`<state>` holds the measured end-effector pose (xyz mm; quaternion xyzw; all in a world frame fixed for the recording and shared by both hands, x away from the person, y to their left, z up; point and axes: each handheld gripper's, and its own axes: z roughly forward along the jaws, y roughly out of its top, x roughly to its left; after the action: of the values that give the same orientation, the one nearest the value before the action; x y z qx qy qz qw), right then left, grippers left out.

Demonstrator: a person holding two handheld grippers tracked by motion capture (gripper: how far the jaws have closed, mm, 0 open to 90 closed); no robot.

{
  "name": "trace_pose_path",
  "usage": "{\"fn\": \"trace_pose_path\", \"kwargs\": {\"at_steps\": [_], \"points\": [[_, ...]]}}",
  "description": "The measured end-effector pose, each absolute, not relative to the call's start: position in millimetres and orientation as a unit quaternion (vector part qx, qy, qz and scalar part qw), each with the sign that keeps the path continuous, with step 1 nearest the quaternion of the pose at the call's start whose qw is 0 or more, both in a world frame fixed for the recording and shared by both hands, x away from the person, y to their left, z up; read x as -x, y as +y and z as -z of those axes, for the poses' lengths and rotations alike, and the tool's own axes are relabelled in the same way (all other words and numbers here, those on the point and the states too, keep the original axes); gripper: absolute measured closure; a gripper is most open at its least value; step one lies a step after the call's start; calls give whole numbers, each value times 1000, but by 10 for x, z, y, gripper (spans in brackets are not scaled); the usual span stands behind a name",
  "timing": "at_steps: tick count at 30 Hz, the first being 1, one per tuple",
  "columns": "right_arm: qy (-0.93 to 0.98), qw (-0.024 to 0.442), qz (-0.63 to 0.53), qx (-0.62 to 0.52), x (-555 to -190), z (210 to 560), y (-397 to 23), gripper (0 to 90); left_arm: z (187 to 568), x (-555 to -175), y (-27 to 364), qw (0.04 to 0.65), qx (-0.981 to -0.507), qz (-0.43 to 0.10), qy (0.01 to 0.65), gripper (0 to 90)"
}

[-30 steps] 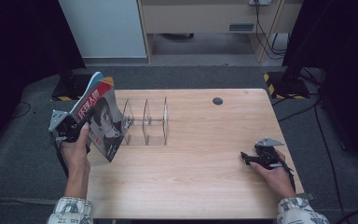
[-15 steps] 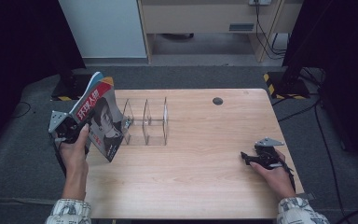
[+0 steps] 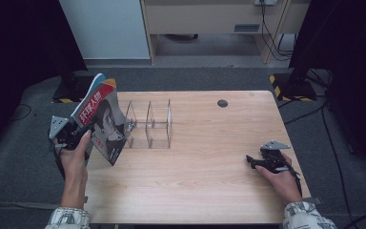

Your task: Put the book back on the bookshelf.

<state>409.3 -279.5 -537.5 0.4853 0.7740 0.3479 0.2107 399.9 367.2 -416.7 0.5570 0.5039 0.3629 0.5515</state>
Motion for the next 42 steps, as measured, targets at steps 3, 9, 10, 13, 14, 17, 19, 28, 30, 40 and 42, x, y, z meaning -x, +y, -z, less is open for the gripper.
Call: {"fn": "trace_pose_path", "kwargs": {"at_steps": [3,9,10,13,14,17,19,28,30,40,42], "points": [[774,211,-348,-485,-4093,5375,-2795,281,4168,-3974,3660,550,-560,-363,502,432],[774,211,-348,-484,-4094,5376,-2796,281,4170,-3911,3644,546,-563,-362,504,353],[774,211,-348,-484,-4093,5376,-2796,281,4169,-3902,3639,544,-566,-362,503,338],[774,211,-349,-484,-4094,5377,-2796,280,4169,-3866,3618,535,-576,-361,502,293],[774,211,-349,-484,-4094,5377,-2796,280,4171,-3858,3618,533,-575,-361,506,252],[774,211,-349,-484,-4094,5377,-2796,280,4182,-3821,3623,532,-576,-357,508,225],[774,210,-349,-484,-4094,5376,-2797,280,4195,-3802,3620,529,-581,-353,509,200],[774,211,-349,-484,-4095,5377,-2796,279,4249,-3759,3603,510,-599,-337,517,124],[774,211,-349,-484,-4095,5377,-2796,279,4251,-3747,3586,504,-606,-338,514,120],[774,211,-349,-484,-4095,5377,-2796,279,4309,-3660,3588,497,-616,-330,514,106],[774,211,-349,-484,-4095,5377,-2796,279,4327,-3636,3585,493,-620,-330,514,106]]}}
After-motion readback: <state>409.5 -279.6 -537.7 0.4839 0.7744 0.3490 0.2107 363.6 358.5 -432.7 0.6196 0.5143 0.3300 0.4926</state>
